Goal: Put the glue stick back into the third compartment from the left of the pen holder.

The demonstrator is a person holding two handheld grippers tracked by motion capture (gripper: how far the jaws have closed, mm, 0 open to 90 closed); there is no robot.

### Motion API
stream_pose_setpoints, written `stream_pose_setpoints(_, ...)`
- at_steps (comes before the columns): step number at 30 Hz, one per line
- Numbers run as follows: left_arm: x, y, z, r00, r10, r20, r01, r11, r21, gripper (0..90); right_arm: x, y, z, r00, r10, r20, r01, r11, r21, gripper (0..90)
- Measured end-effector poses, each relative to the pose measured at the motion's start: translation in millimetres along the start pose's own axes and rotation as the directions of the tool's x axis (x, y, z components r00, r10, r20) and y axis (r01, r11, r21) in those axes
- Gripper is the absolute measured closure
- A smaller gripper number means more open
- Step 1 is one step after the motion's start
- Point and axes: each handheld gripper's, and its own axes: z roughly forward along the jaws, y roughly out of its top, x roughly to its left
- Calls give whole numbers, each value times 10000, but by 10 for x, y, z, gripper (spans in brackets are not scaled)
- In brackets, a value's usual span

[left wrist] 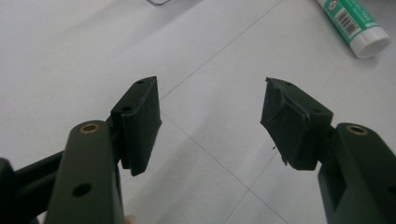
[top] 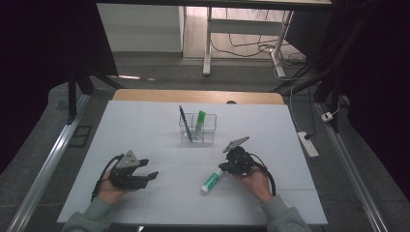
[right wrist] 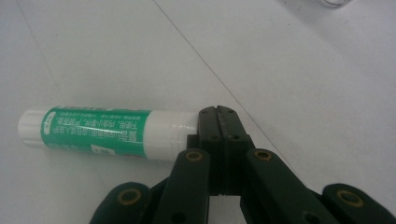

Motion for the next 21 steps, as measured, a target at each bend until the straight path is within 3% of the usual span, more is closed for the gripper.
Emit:
stream_pose_setpoints(12, -4, 4, 3, 10000, 12, 4, -12, 10000, 5, 368, 24, -8, 1, 10000, -40, -54, 40, 10000, -12, 896)
stream_pose_setpoints(21, -32, 39, 15, 9999, 104, 66, -104, 9999, 30, 367, -28, -63, -136, 9992, 168, 373, -145, 9980, -612, 896)
